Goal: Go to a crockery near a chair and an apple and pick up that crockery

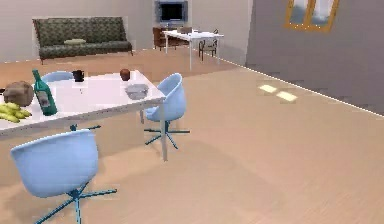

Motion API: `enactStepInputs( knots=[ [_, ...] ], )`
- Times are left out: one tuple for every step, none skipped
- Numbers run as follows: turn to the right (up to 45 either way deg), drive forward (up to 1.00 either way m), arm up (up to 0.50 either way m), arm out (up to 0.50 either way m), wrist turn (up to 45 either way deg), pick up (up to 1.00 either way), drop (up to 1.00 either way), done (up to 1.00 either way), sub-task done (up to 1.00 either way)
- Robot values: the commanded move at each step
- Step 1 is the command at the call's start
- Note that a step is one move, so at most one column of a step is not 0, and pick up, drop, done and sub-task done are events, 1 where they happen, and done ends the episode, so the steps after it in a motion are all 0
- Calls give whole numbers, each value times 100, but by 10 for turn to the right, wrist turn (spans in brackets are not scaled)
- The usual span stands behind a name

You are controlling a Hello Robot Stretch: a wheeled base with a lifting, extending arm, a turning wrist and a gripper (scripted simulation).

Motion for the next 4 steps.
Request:
enactStepInputs(
  knots=[
    [0, 100, 0, 0, 0, 0, 0, 0, 0],
    [120, 0, 0, 0, 0, 0, 0, 0, 0],
    [0, 5, 0, 0, 0, 0, 0, 0, 0],
    [150, 0, 0, 0, 0, 0, 0, 0, 0]
  ],
)
